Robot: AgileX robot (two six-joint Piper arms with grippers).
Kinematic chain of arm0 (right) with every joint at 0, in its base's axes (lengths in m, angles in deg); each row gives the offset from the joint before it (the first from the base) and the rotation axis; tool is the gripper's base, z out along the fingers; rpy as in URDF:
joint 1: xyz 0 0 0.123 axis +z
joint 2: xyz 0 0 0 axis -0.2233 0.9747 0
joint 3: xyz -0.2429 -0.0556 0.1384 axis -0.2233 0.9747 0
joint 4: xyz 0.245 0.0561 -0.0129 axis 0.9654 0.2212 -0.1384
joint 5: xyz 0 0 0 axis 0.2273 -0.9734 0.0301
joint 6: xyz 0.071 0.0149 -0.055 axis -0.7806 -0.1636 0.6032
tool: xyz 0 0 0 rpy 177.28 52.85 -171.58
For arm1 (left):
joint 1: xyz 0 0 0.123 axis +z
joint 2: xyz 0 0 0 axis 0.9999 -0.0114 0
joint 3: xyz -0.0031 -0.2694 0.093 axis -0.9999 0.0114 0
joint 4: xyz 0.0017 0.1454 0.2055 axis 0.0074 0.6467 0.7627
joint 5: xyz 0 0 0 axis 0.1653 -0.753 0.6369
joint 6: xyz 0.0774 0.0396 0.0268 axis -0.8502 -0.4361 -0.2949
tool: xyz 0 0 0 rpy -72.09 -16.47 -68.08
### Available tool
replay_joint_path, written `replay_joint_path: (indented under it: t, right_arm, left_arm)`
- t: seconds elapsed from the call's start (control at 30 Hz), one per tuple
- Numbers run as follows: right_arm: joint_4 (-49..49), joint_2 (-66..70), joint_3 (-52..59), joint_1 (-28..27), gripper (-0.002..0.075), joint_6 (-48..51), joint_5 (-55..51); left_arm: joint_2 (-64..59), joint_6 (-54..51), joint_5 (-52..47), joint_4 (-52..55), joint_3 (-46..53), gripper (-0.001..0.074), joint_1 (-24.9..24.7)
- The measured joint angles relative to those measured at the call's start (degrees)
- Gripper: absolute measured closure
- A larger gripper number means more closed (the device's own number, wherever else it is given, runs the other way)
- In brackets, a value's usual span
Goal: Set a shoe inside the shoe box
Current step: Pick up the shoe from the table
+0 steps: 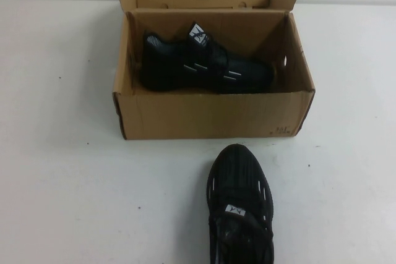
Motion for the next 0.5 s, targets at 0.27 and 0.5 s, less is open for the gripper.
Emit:
replay_joint_path:
  t: [0.27, 0.5]
  right_arm:
    - [16.3, 8.0, 0.0, 0.4, 0.0743, 22.3, -5.3]
    - [24.2, 13.6, 0.0, 7.7, 0.0743, 34.0, -6.9]
  left_arm:
    - [-3.5, -0.6, -14.5, -0.8, 0.0, 0.0737, 0.0]
    - [-10.8, -8.1, -19.2, -11.1, 0.0, 0.0737, 0.0]
